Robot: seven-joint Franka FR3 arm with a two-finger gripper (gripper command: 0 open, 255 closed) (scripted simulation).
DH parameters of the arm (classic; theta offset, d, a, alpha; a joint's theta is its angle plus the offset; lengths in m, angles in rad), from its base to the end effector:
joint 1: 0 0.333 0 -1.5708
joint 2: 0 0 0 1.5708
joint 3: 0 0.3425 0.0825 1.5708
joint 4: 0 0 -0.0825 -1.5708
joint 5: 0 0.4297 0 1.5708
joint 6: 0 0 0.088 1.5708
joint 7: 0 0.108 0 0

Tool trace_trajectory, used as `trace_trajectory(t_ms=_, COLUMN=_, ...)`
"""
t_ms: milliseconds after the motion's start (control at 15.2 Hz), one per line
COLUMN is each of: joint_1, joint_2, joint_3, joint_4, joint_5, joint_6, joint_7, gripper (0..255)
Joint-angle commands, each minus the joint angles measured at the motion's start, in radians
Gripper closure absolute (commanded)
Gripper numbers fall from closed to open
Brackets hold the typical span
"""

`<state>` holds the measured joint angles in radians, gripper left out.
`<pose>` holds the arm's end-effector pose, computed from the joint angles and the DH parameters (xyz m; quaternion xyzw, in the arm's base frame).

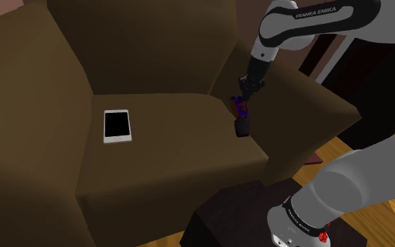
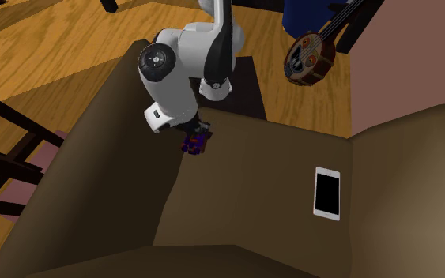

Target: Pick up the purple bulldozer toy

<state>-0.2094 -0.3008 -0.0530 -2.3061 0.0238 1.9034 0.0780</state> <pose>0.4623 -0.1233 0.4620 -0.9836 0.1720 0.0492 0.0234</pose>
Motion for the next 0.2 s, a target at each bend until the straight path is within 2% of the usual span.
trace_trajectory(t_ms=0, joint_1=0.001, joint_2=-0.006, joint_3=0.001, joint_4=0.023, joint_5=0.0, joint_6=-0.029, joint_7=0.002, gripper=255)
trace_trajectory(t_ms=132, joint_1=0.001, joint_2=-0.006, joint_3=0.001, joint_4=0.025, joint_5=0.0, joint_6=-0.031, joint_7=0.002, gripper=255)
